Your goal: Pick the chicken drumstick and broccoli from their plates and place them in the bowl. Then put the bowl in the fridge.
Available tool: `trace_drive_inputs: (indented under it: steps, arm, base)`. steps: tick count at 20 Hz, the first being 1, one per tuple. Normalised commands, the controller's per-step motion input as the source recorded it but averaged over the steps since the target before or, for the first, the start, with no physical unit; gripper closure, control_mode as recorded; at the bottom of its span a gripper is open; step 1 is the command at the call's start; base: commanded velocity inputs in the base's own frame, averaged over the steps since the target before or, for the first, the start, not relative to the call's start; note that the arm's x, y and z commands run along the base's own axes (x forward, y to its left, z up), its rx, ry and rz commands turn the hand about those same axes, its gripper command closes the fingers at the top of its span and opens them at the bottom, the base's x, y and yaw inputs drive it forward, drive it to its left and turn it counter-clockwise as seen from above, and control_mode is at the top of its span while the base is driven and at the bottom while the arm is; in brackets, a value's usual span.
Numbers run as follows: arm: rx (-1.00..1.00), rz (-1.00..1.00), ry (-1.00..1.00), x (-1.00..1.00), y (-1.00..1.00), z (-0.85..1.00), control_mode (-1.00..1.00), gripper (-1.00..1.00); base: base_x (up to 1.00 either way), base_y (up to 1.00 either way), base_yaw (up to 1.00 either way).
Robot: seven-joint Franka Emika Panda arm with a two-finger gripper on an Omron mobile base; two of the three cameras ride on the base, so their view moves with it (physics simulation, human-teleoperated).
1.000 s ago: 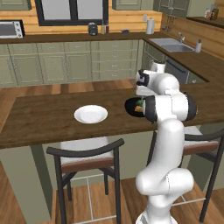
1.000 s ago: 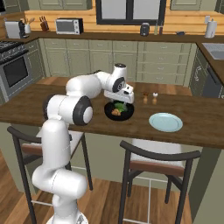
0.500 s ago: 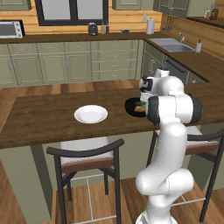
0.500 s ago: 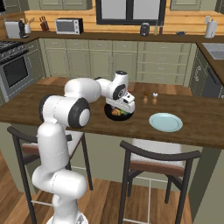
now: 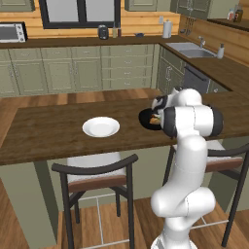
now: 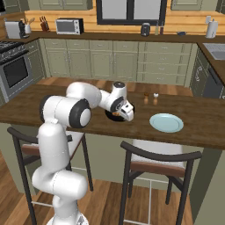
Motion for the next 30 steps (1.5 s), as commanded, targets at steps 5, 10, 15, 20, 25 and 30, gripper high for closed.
trace_drive_inputs:
  steps: [5,10,15,20,25,30]
  arm:
    - [0.02,-0.07,-0.01,0.14,0.06,-0.36,-1.00,-1.00]
    - [0.00,-0.05,-0.01,0.31,0.05,-0.14,-1.00,-1.00]
    - [0.05,-0.02,-0.05,-0.11,-0.12,0.36,-1.00,-1.00]
    - [0.01,0.00,-0.02,0.15,0.02,0.20,-1.00,-1.00]
    - [0.00,0.00,0.00,0.49,0.11,-0.51,-1.00,-1.00]
    - [0.00,0.00,0.00,0.53,0.01,-0.53,-1.00,-1.00]
  base:
    - [0.00,0.00,0.00]
    - [0.00,0.00,0.00]
    - [0.00,0.00,0.00]
    - [0.00,0.00,0.00]
    - [0.00,0.00,0.00]
    - [0.00,0.00,0.00]
